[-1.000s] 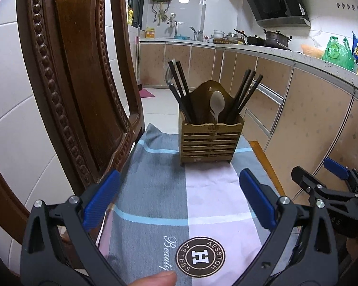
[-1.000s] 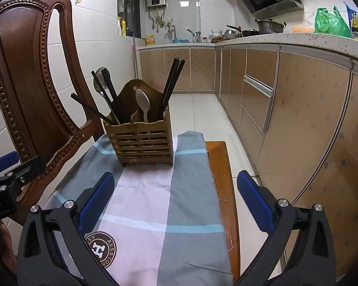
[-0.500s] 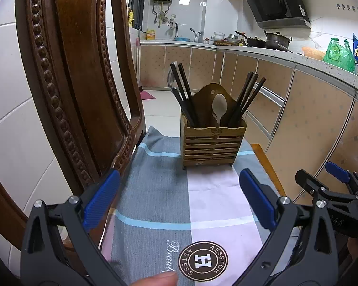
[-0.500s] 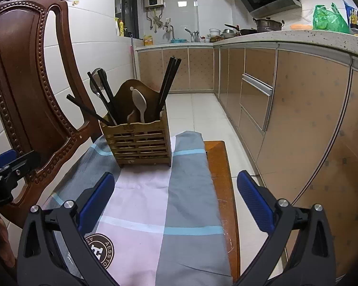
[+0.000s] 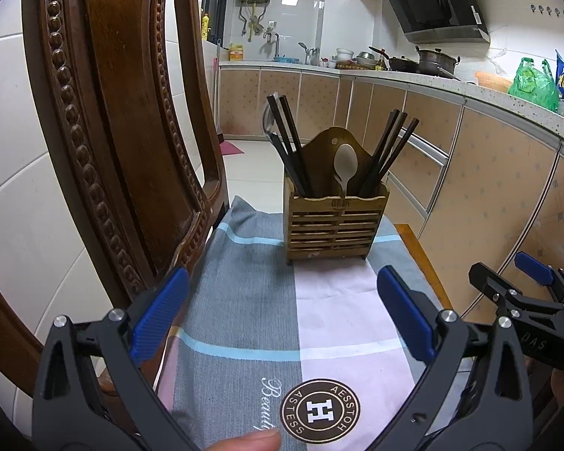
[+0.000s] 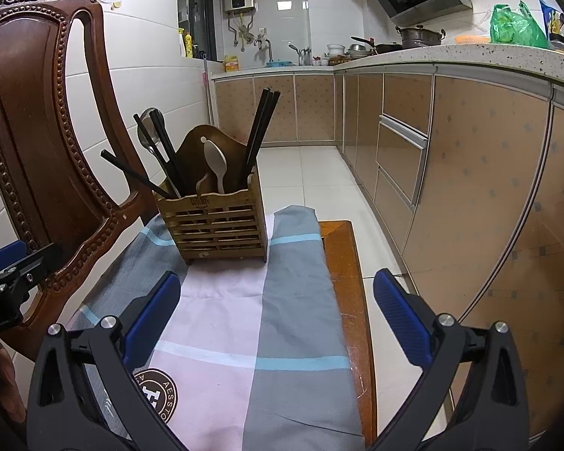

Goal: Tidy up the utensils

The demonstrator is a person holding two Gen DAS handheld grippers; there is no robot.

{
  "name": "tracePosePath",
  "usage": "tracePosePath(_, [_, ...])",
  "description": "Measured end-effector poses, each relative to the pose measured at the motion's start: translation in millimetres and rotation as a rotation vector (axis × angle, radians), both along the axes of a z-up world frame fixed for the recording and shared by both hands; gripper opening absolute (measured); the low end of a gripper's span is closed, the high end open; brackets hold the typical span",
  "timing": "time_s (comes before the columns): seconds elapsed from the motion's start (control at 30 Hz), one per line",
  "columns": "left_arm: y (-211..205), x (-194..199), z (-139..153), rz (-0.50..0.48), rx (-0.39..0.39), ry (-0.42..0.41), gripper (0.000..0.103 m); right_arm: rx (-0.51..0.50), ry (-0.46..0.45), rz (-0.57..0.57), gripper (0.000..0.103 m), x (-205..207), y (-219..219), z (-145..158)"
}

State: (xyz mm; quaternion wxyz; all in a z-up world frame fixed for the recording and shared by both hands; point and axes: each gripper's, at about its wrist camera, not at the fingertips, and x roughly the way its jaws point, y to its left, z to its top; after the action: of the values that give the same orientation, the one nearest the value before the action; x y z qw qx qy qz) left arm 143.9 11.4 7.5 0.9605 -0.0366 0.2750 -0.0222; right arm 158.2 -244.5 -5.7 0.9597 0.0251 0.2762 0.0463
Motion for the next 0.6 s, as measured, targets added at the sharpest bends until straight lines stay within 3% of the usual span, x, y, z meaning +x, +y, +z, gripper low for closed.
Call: tracePosePath(0.6, [2.2,1.6,-0.6,0.003,-0.002,0.002,0.099,0.002,-0.002,-0.005,0.1,1.9,-3.0,-0.3])
